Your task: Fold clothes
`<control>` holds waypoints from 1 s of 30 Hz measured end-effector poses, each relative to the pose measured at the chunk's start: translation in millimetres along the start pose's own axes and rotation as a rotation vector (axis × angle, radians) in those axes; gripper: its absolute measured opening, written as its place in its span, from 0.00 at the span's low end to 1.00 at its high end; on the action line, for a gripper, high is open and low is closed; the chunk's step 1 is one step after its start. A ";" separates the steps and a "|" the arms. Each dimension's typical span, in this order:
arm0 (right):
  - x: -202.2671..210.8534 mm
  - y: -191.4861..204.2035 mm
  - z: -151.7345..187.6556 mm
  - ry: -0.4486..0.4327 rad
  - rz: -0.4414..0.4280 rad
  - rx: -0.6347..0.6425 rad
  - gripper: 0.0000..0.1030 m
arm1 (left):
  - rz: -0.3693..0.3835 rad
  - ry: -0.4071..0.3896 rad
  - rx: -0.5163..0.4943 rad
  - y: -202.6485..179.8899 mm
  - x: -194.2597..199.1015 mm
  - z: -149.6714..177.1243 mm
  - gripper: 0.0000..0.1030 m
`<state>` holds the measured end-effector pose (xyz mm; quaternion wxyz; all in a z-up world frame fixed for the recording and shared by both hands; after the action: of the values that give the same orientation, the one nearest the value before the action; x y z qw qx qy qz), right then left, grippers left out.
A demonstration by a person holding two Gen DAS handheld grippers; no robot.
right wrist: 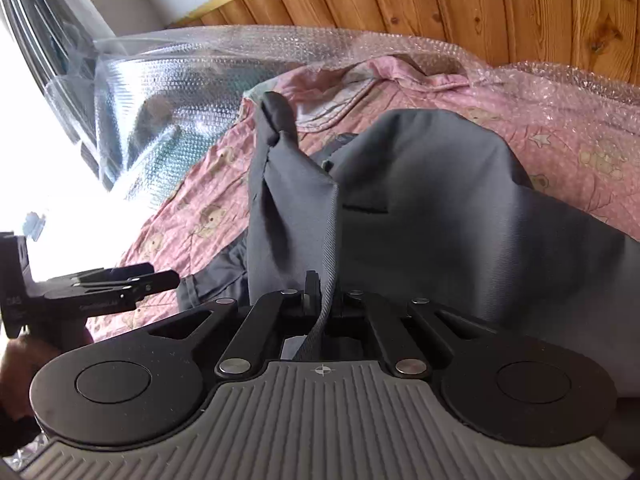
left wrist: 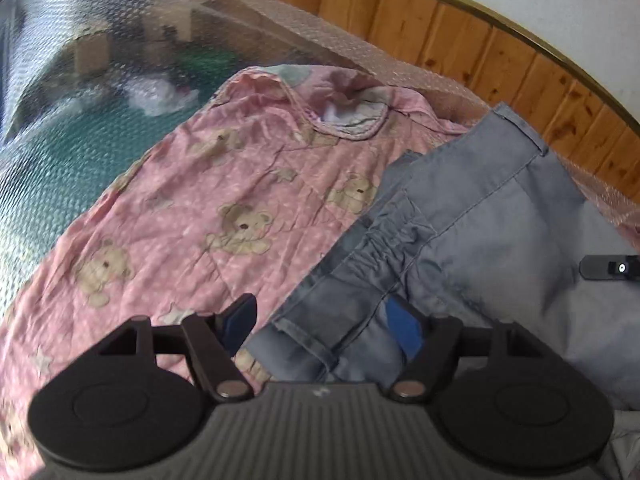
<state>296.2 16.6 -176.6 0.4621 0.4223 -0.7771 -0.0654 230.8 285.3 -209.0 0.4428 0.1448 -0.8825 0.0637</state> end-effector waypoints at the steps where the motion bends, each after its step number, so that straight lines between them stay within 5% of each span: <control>1: -1.5 -4.3 -0.7 0.003 0.014 0.009 0.00 | 0.016 0.008 -0.046 -5.3 -11.7 -2.9 0.71; 6: -4.8 -18.4 -0.2 0.037 0.026 0.071 0.00 | 0.170 0.028 -0.183 -22.2 -46.3 -10.7 0.68; 13: -8.5 -28.5 0.7 0.065 -0.016 0.099 0.02 | 0.318 0.088 -0.214 -34.1 -73.6 -24.3 0.62; 15: -9.7 -30.8 0.8 0.069 -0.021 0.100 0.03 | 0.361 0.096 -0.241 -38.8 -73.8 -24.7 0.37; 18: -11.3 -31.9 1.4 0.085 -0.010 0.132 0.08 | 0.400 0.083 -0.282 -40.2 -66.8 -25.0 0.26; 23: -0.5 -23.7 0.0 0.081 -0.018 0.212 0.29 | 0.531 0.041 -0.243 5.0 8.8 -15.1 0.15; 25: 12.1 -14.1 -1.4 0.074 -0.104 0.235 0.34 | 0.582 0.069 -0.229 40.4 50.8 6.9 0.14; 27: 27.6 -5.7 -4.0 0.084 -0.221 0.237 0.56 | 0.531 0.187 -0.221 77.1 69.7 49.4 0.13; 30: 43.0 -8.3 -21.8 0.056 -0.308 0.216 0.66 | 0.466 0.315 -0.125 108.4 68.4 100.9 0.14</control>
<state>308.7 -13.2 -139.9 0.4199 0.5852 -0.6926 -0.0398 81.2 350.4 -213.0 0.5561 -0.1011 -0.8145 0.1309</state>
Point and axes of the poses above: each gripper's, at about its wrist camera, not at the fingertips, and x roughly against the way its jaws point, y to its left, z to its underside, the point moved 5 cm from there along -x, roughly the way its jaws point, and after that the axes turned 10 degrees about -z, right-handed, at the moved point
